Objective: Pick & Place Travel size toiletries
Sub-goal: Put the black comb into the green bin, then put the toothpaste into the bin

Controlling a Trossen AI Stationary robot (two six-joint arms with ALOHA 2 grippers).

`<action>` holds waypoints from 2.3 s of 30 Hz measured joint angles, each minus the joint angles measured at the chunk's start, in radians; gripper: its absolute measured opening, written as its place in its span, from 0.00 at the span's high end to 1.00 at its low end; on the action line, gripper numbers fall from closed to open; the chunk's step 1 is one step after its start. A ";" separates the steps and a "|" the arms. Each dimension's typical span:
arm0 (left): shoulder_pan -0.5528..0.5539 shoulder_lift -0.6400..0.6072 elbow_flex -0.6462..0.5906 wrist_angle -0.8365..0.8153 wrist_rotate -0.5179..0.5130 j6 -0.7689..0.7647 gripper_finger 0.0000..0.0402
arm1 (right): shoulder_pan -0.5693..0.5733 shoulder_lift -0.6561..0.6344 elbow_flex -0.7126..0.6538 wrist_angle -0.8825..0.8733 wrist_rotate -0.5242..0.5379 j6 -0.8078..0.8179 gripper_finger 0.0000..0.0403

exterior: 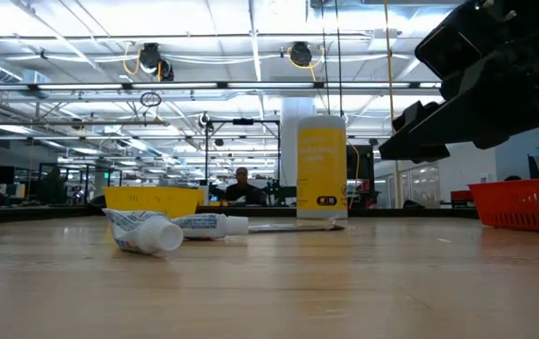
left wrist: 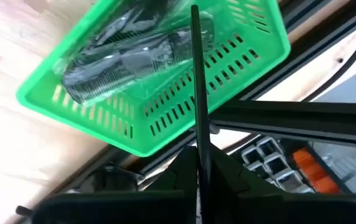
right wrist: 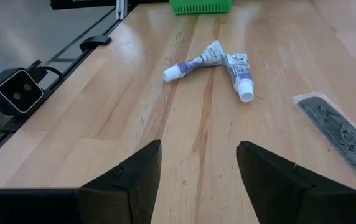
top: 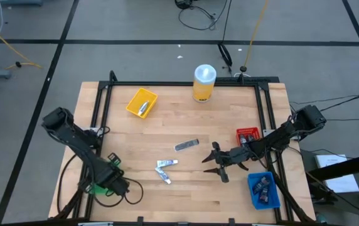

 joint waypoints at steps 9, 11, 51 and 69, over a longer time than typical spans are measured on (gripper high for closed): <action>0.033 0.102 0.000 0.047 -0.060 0.025 0.87 | 0.000 0.000 0.000 -0.002 -0.001 0.018 0.50; 0.047 0.120 0.000 0.050 -0.098 -0.028 0.82 | 0.000 0.000 0.000 -0.007 -0.001 0.018 0.50; 0.457 0.024 -0.258 1.530 -0.588 -0.170 0.43 | 0.000 0.000 -0.001 -0.052 0.003 0.018 0.50; 0.423 0.205 -0.327 1.651 -0.641 -0.308 0.57 | 0.000 0.000 -0.001 -0.052 0.003 0.026 0.50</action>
